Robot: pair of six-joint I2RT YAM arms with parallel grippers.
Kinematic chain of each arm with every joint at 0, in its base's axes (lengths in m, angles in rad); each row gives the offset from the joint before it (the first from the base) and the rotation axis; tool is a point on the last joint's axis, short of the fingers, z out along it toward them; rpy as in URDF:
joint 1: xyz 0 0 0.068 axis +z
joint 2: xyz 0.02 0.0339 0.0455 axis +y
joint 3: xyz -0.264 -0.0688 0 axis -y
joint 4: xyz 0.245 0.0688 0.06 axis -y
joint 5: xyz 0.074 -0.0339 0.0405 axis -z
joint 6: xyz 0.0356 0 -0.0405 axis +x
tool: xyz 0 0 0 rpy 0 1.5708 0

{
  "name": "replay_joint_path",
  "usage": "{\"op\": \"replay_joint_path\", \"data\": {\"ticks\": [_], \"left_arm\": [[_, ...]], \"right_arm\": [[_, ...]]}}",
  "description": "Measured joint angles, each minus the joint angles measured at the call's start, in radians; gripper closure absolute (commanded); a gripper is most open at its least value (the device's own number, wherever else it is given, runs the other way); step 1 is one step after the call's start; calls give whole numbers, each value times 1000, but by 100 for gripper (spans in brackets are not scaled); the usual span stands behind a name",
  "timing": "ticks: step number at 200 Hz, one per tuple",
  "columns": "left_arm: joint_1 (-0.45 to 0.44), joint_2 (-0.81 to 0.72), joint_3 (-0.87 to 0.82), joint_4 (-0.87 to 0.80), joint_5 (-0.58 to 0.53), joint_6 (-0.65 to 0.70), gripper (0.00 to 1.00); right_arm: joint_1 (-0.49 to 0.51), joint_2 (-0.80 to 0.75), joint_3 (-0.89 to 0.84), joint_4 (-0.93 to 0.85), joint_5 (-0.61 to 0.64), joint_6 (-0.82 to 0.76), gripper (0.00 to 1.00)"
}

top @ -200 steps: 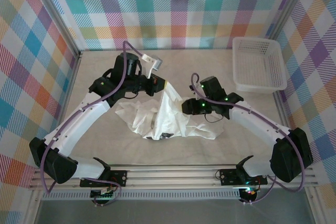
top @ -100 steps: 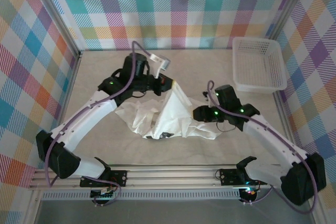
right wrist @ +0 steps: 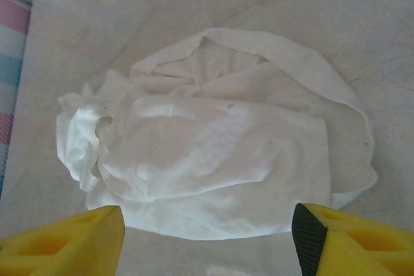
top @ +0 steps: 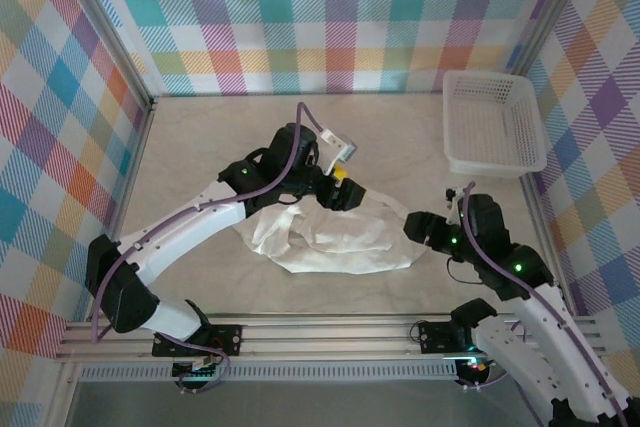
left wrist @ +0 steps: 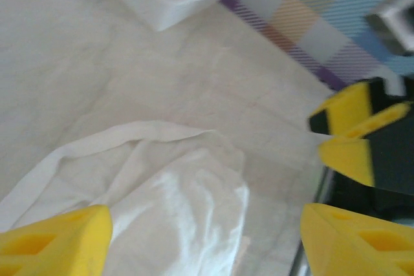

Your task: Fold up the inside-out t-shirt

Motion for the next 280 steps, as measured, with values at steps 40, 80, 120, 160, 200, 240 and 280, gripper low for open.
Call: {"op": "replay_joint_path", "data": {"ticks": [40, 80, 120, 160, 200, 240, 280], "left_arm": [[119, 2, -171, -127, -298, -302, 13], [181, 2, -454, -146, -359, -523, 16], [182, 53, -440, -65, -292, -550, 100], [269, 1, -332, -137, -340, -477, 100], [414, -87, -184, -211, -406, -356, 100], [565, -25, -157, -214, -425, -257, 100], [653, 143, -109, -164, -419, -188, 100]], "right_arm": [[-43, 316, 18, -2, -2, 6, 25], [-137, 464, -16, 35, -35, -14, 21], [-230, 641, -36, 122, -139, -63, 38], [-233, 641, -36, 176, -229, -101, 52], [-216, 649, -36, 229, -317, -117, 41], [-195, 784, -36, 207, -303, -81, 34], [-175, 839, -30, 179, -318, -45, 38]]}}
